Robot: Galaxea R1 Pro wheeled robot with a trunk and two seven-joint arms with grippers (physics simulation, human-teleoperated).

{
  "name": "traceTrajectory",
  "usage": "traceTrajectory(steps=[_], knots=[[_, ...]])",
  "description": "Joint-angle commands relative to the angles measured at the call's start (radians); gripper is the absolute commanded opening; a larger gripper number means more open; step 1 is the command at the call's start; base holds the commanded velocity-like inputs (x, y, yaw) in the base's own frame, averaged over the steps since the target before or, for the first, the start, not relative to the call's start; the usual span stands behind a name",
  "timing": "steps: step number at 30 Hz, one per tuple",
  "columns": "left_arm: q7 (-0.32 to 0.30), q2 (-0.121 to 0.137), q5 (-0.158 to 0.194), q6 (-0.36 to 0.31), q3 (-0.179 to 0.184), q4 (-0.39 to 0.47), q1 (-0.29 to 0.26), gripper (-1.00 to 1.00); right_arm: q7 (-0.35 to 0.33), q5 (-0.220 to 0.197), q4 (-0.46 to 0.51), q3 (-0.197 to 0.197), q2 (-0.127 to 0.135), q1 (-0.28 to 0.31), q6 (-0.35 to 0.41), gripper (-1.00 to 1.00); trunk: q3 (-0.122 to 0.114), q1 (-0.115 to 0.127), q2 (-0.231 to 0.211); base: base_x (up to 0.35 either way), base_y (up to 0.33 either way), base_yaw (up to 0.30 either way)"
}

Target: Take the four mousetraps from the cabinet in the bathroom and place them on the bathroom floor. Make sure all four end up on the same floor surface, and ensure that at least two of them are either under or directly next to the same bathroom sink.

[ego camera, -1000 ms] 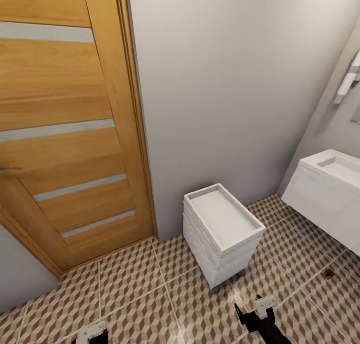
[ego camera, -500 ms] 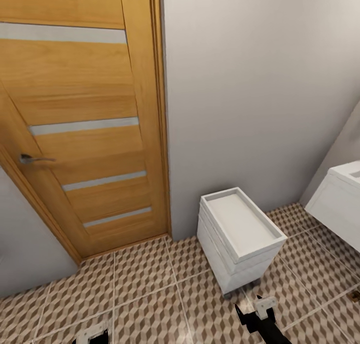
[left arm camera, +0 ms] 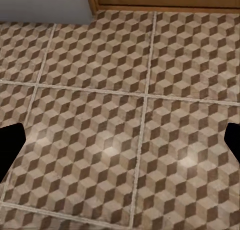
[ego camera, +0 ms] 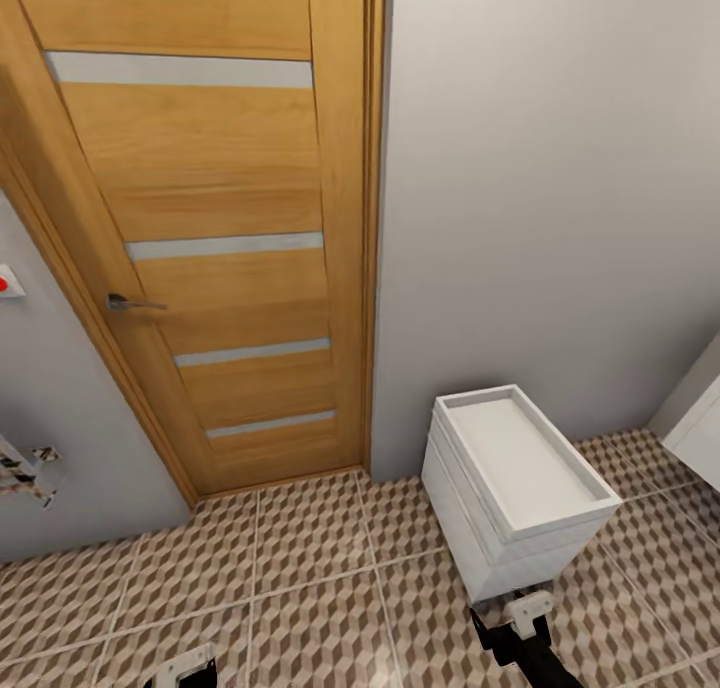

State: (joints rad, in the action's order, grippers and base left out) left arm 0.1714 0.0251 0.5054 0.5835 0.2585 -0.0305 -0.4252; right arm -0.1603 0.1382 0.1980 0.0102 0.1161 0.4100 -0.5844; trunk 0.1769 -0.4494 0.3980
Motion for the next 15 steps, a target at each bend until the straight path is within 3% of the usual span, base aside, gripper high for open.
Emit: traceTrajectory(steps=[1, 15], knots=[[0.004, -0.001, 0.002, 0.004, 0.008, -0.003, -0.002, 1.0, -0.001, 0.003, -0.001, 0.001, 0.0, 0.001, -0.003, 1.0, 0.002, -0.001, 0.002, 0.0, 0.0, 0.252], [0.004, -0.001, 0.002, 0.004, 0.008, -0.003, -0.002, 1.0, -0.001, 0.003, -0.002, 0.001, 0.0, 0.001, -0.003, 1.0, 0.002, -0.001, 0.002, 0.0, 0.0, 0.252]])
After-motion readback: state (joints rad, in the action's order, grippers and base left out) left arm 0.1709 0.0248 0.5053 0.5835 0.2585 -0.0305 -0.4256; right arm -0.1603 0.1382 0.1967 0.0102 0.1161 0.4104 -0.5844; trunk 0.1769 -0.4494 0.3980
